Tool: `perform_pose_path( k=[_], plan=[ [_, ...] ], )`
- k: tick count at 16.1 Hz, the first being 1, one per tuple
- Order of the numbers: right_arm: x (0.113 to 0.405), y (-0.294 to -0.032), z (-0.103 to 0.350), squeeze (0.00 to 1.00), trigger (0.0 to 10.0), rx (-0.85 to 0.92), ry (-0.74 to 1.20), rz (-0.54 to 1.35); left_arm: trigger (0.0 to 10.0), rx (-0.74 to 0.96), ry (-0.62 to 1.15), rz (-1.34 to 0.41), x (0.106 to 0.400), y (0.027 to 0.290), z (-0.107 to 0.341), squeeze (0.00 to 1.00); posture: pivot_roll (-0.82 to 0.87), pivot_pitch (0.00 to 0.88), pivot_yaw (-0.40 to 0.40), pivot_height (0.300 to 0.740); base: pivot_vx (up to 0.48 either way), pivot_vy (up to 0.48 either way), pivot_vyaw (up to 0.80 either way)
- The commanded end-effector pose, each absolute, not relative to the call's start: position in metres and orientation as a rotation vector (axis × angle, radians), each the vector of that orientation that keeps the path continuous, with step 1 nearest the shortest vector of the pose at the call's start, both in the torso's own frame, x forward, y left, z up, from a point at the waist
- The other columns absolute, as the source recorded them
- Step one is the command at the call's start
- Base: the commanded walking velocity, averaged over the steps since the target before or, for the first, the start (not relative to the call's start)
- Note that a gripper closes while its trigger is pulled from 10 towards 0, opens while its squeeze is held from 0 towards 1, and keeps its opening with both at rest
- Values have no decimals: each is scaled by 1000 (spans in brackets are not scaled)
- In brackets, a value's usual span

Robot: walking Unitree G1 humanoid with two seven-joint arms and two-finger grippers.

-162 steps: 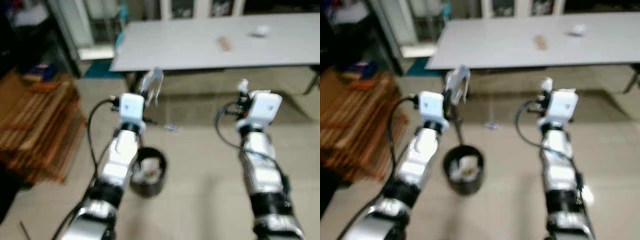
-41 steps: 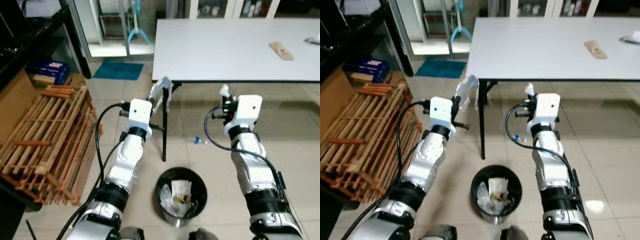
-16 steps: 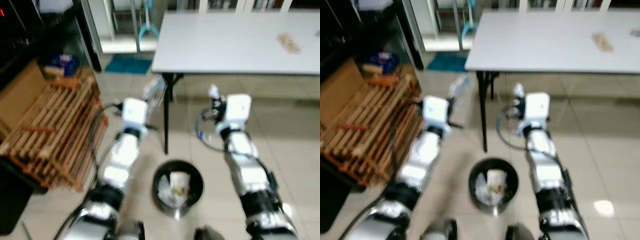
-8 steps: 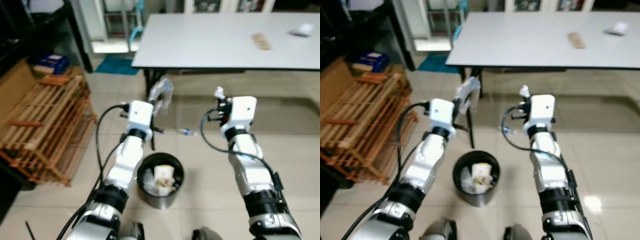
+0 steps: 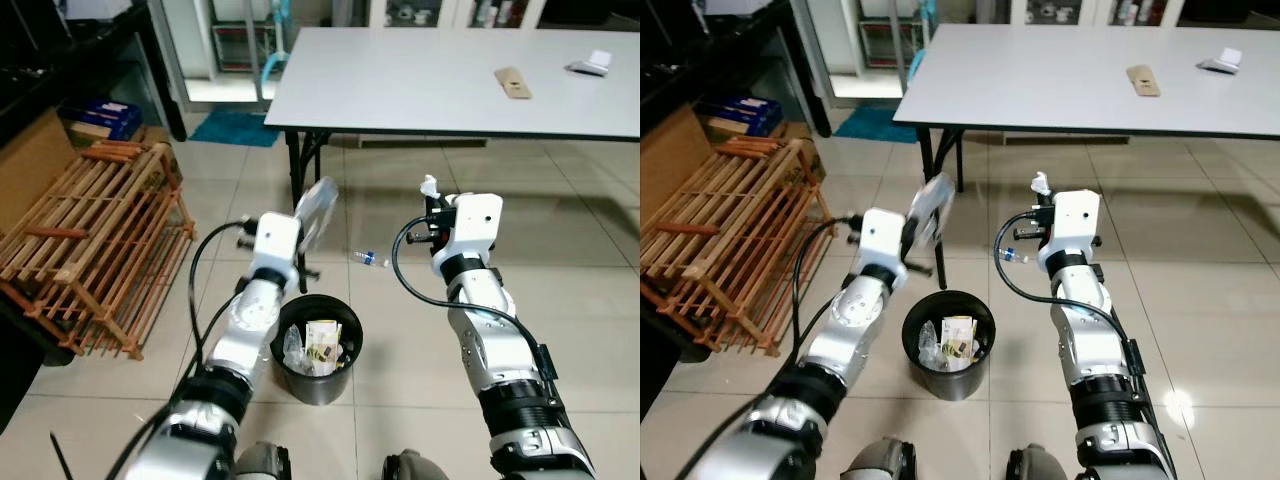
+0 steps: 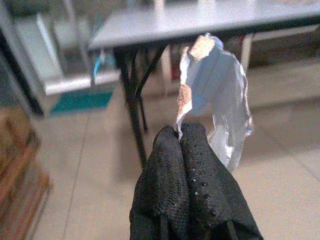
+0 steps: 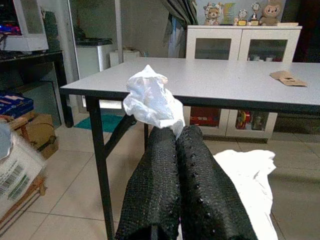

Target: Picking trash to rubbish bin

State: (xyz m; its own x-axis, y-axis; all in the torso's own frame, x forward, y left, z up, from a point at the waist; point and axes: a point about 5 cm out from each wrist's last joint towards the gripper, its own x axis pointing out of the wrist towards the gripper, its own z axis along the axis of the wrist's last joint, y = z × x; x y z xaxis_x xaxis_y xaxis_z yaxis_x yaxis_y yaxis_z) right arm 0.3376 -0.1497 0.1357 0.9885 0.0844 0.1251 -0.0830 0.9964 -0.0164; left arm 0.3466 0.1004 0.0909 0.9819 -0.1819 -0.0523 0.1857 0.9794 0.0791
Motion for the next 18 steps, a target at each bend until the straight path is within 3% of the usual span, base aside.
perform_pose_path(
  k=[1, 6, 10, 15, 18],
  plan=[
    [339, -150, 139, 0, 10000, -9, -133, 80, 10000, 47, 110, -149, 351, 111, 85, 0, 0, 23, 53, 683, 0, 0, 0],
    [338, -150, 139, 0, 10000, -7, -134, 76, 10000, 97, 344, -135, 340, 128, 47, 0, -14, 25, 57, 683, 0, 0, 0],
    [335, -150, 137, 0, 10000, -6, -130, 73, 10000, 89, 440, -209, 329, 115, 30, 0, -23, 35, 60, 683, 0, 0, 0],
    [321, -149, 132, 0, 10000, -2, -113, 75, 10000, 101, 417, -211, 337, 109, 39, 0, -41, 103, 58, 683, 0, 0, 0],
    [305, -141, 133, 0, 10000, 10, -108, 96, 10000, 93, 373, -156, 349, 116, 54, 0, -60, 193, 53, 683, 0, 0, 0]
  ],
)
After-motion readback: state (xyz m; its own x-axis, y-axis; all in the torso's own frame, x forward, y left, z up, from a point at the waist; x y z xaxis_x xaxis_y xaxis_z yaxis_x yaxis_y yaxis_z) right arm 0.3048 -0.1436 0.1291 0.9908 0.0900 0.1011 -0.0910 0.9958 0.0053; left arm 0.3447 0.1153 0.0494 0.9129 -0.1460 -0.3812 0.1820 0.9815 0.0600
